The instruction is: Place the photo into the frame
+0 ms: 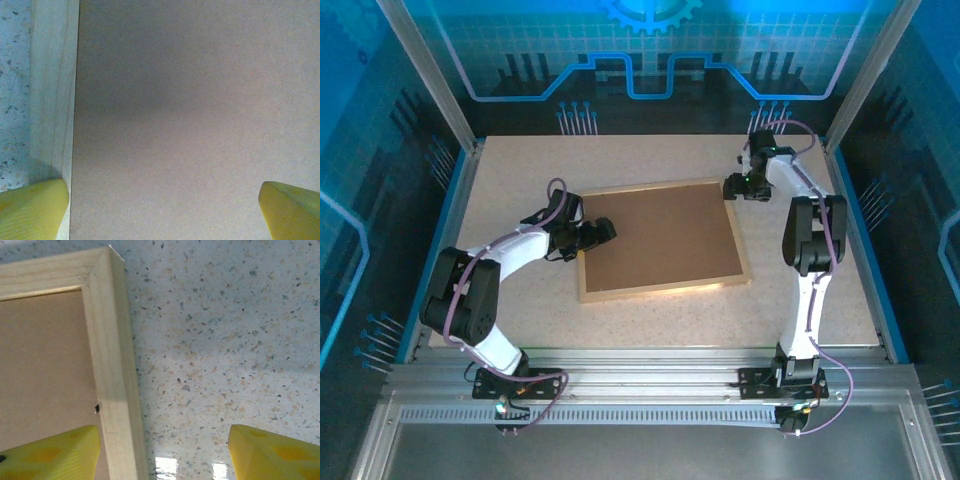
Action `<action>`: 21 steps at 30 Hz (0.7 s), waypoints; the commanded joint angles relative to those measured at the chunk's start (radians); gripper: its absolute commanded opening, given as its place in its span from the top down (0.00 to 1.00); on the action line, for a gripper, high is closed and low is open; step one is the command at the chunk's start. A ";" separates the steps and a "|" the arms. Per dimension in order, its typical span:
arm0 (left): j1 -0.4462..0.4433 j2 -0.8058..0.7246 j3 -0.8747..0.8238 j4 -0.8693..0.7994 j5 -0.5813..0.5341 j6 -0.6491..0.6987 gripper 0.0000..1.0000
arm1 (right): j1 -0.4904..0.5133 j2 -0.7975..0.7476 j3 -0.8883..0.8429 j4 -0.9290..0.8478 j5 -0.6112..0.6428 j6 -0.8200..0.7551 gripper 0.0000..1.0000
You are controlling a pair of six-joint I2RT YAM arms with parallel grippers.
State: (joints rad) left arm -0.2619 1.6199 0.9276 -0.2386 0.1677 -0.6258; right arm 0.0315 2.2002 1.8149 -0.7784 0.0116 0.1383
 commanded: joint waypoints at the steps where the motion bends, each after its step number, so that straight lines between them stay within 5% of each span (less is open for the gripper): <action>1: -0.016 0.015 -0.018 -0.023 0.003 -0.015 0.01 | 0.002 0.022 0.021 -0.019 0.019 -0.012 0.31; 21: -0.016 0.028 -0.025 -0.010 0.004 -0.017 0.01 | 0.043 0.107 0.086 -0.061 0.011 -0.026 0.31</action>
State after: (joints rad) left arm -0.2649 1.6203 0.9272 -0.2375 0.1577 -0.6296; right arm 0.0502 2.2700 1.8748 -0.7971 0.0200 0.1333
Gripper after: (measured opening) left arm 0.990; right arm 0.691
